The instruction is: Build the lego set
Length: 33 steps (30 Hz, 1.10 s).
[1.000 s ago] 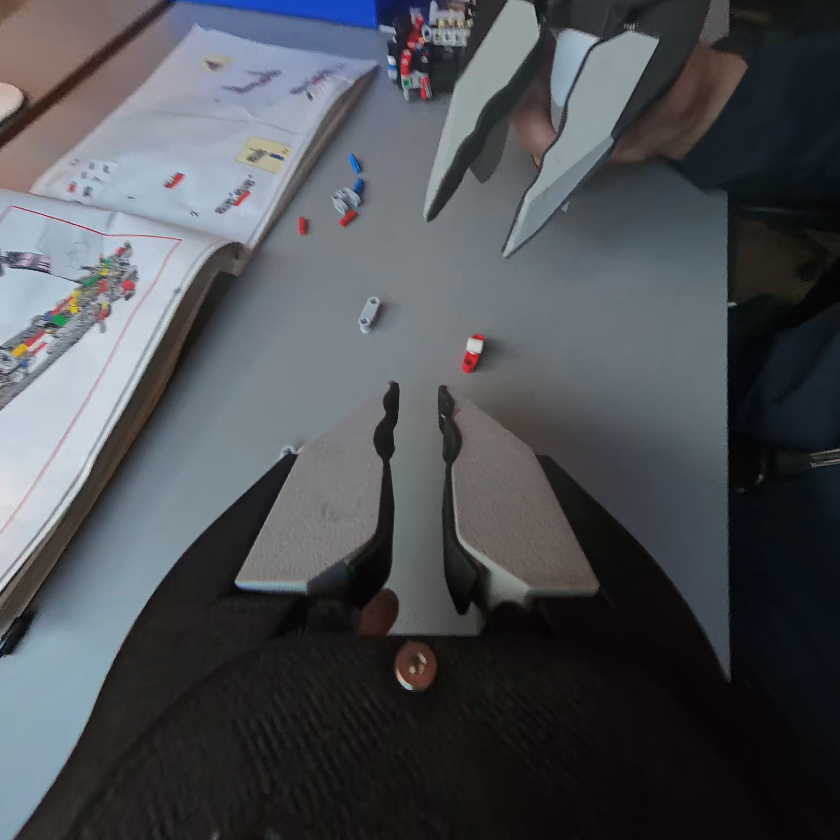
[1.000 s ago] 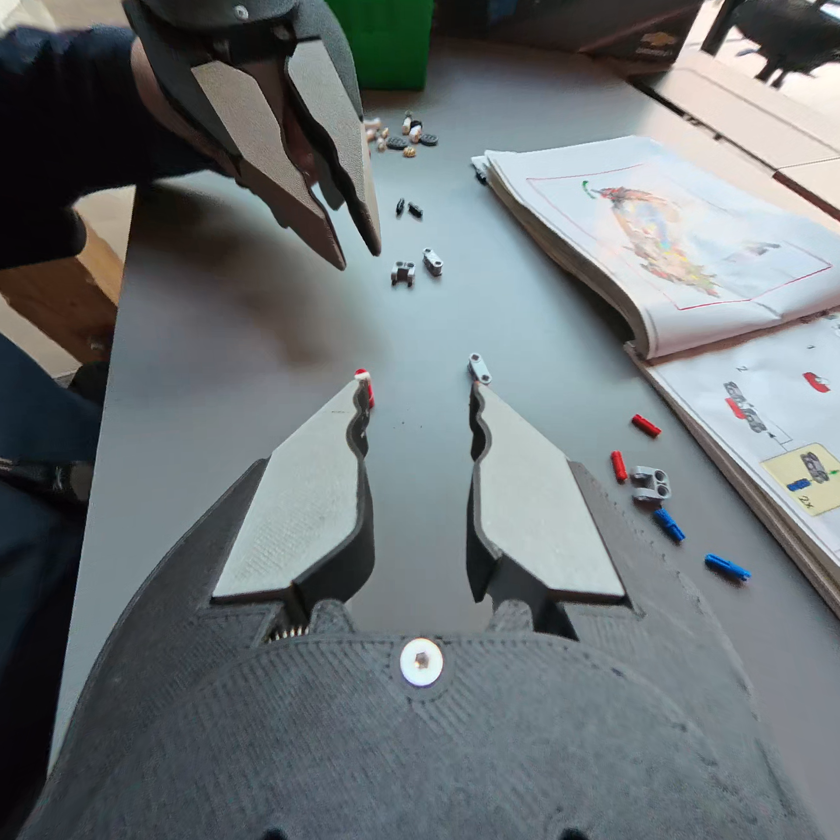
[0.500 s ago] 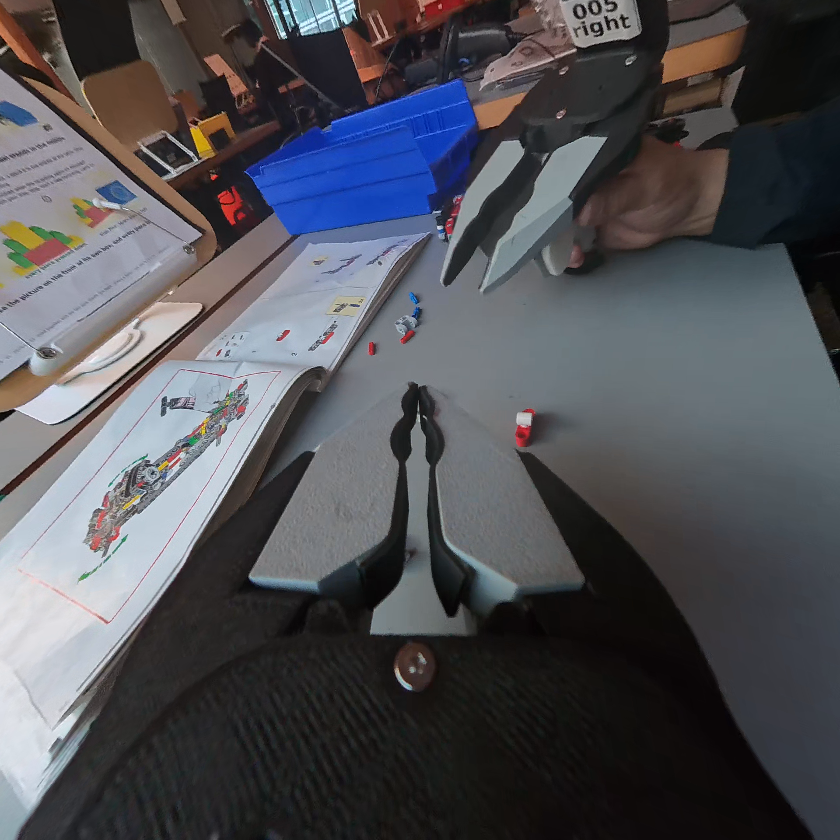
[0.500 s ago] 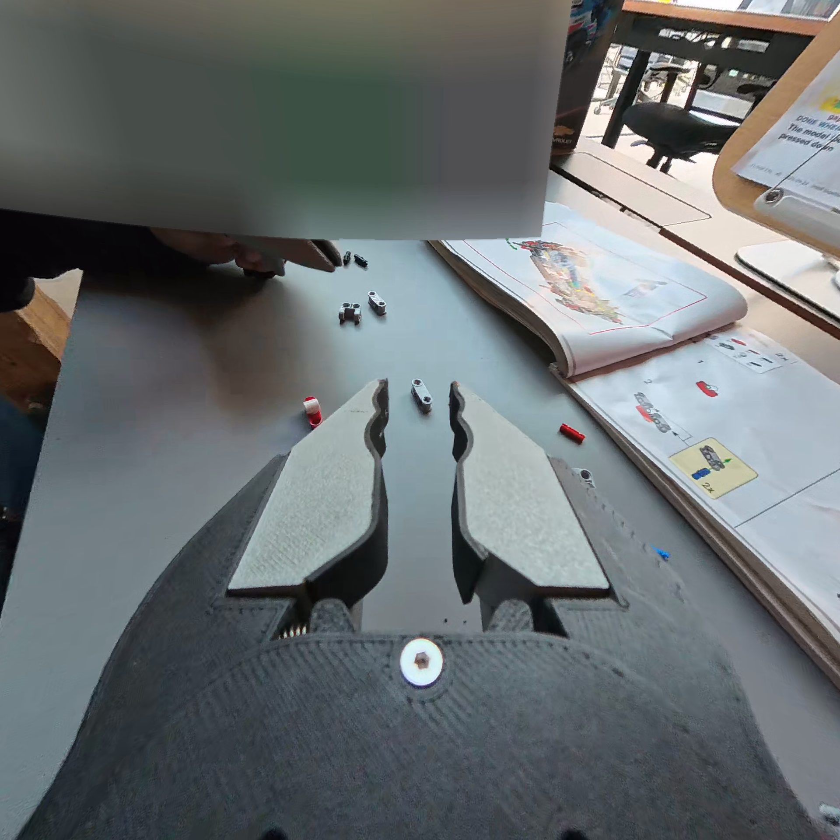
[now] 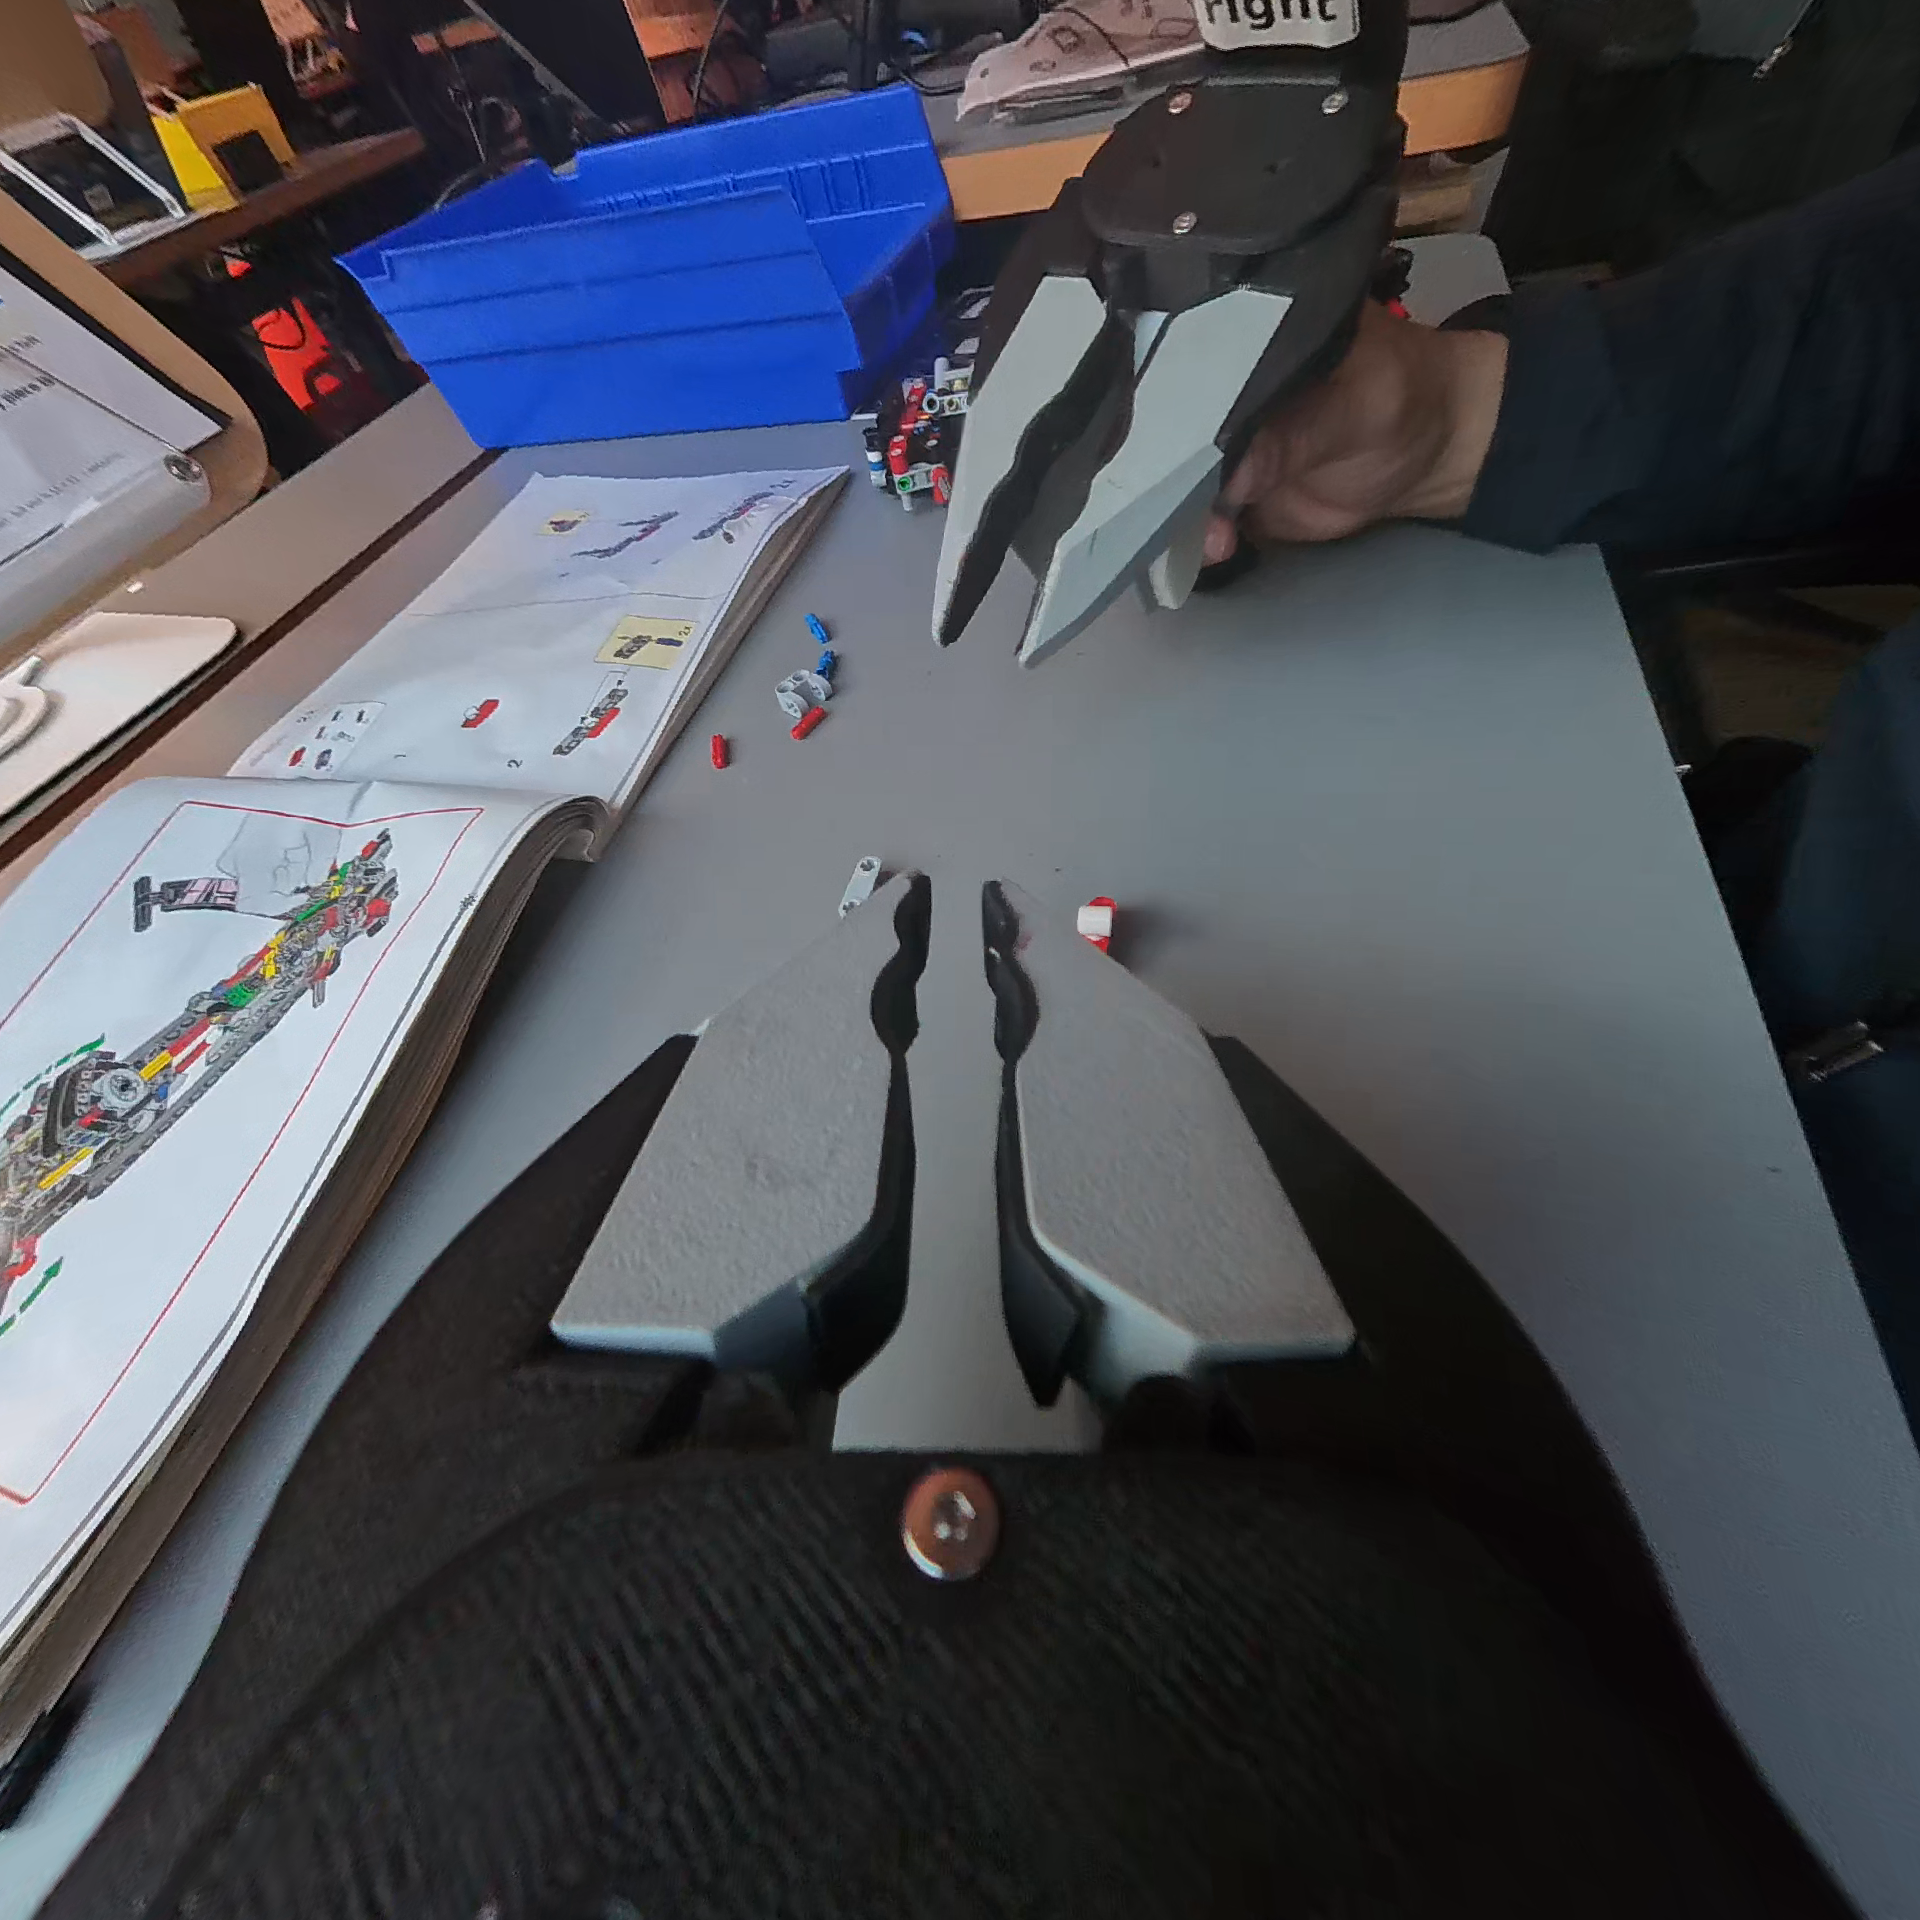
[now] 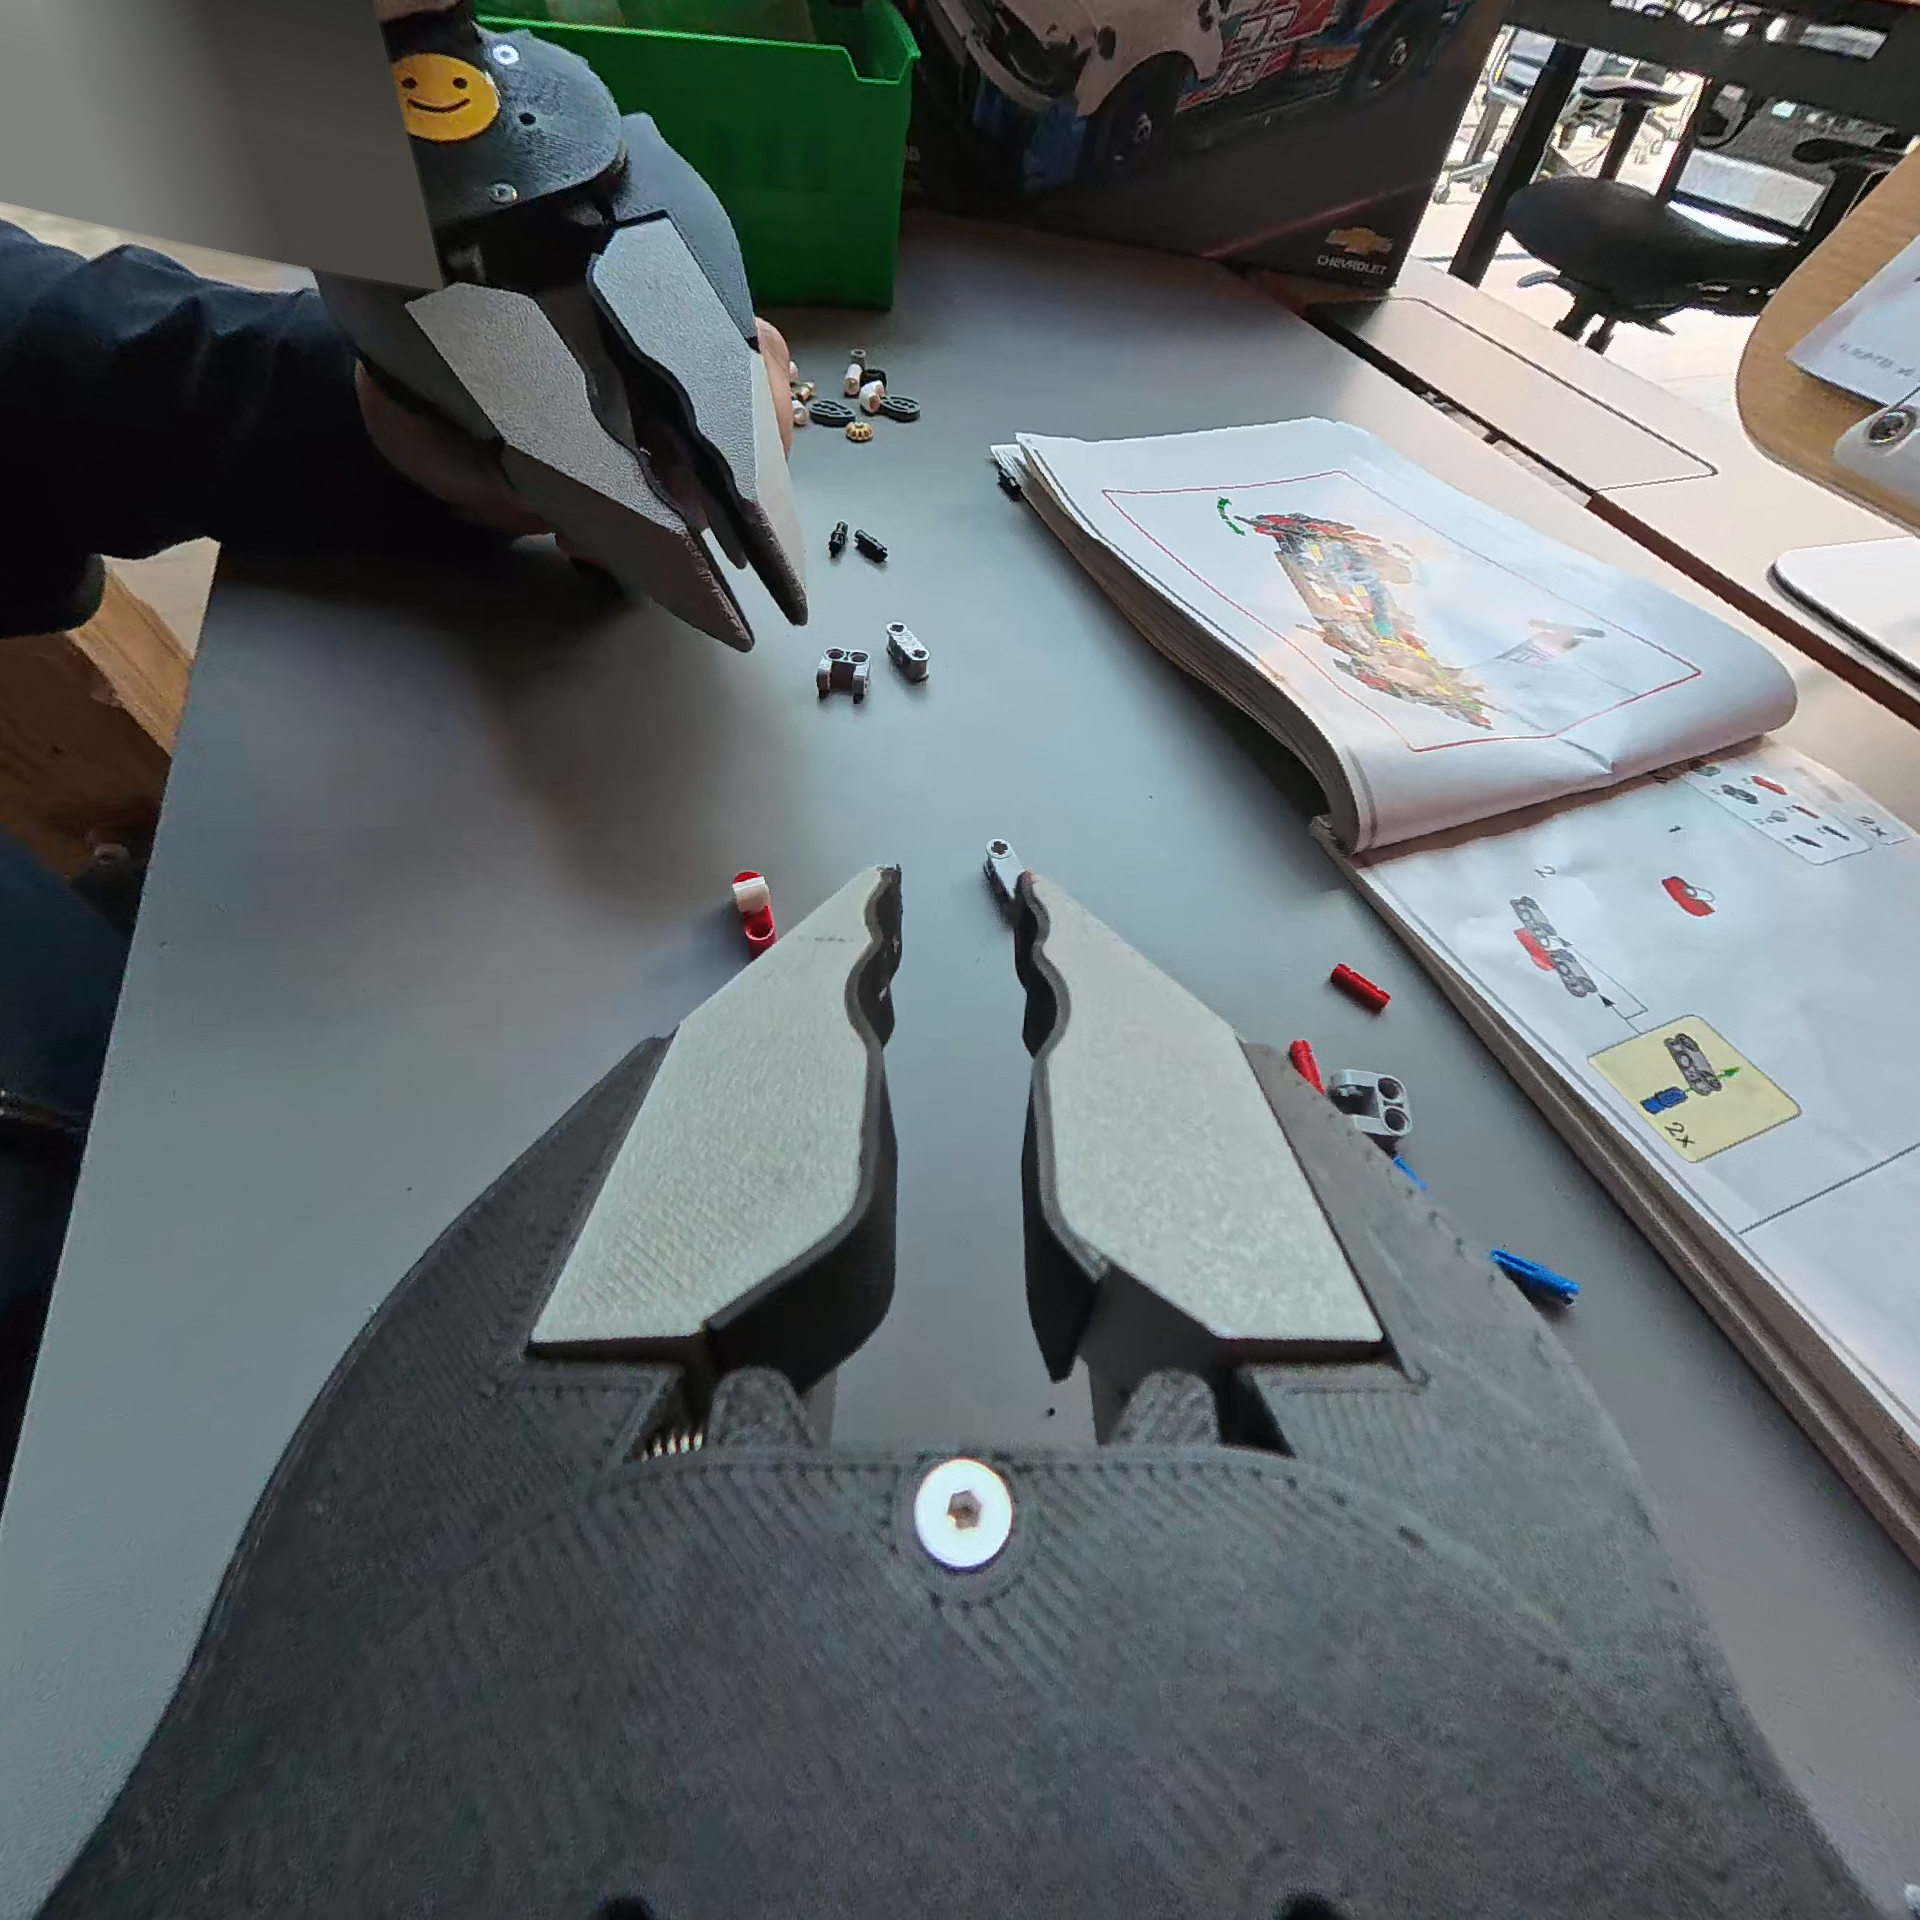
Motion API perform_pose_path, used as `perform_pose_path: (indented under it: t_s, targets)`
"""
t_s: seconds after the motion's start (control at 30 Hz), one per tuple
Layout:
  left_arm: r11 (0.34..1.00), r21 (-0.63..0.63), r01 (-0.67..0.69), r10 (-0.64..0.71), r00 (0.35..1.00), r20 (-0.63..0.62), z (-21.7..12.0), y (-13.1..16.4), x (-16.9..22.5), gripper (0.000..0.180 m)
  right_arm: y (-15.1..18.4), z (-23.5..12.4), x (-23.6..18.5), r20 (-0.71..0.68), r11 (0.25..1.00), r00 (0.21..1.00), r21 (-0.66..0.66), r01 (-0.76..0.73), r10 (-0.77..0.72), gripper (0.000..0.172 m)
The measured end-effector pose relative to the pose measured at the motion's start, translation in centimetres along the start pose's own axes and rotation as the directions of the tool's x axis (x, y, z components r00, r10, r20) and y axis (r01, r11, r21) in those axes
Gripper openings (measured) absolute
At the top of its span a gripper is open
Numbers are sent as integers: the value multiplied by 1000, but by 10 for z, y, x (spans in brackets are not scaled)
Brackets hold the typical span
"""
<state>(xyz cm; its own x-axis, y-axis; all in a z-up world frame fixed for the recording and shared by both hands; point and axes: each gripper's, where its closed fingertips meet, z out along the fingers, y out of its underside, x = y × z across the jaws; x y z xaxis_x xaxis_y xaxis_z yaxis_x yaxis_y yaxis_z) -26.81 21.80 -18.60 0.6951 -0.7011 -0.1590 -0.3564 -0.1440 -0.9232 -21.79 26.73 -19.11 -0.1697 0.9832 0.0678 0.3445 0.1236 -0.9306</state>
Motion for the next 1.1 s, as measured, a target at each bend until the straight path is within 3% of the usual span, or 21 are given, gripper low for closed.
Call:
perform_pose_path:
  t_s: [0.1, 0.2, 0.47, 0.77, 1.1]
  targets:
    - [1000, 9, -7, 7, 1000, 1, -1, -1, 1, 6, 0, 0, -2, 7, 1000, 1000, -3, 8, -8, 16]
    - [1000, 25, 14, -13, 1000, -23, -2, -2, 0, 4, 7, 1, -3, 31, 999, 999, -45, 14, -13, 0]
    - [997, 14, 80, -78, 991, -111, -1, -1, 4, 9, 5, 0, 15, 16, 998, 998, -18, -55, 55, 11]
    - [998, -25, 65, -68, 989, -129, 3, 3, 7, 13, 13, 6, 15, -6, 996, 1000, -82, -18, 18, 14]
    - [993, -98, -59, 51, 995, -85, 10, 12, 14, 12, 19, 13, 17, -34, 990, 999, -139, -7, 3, 19]
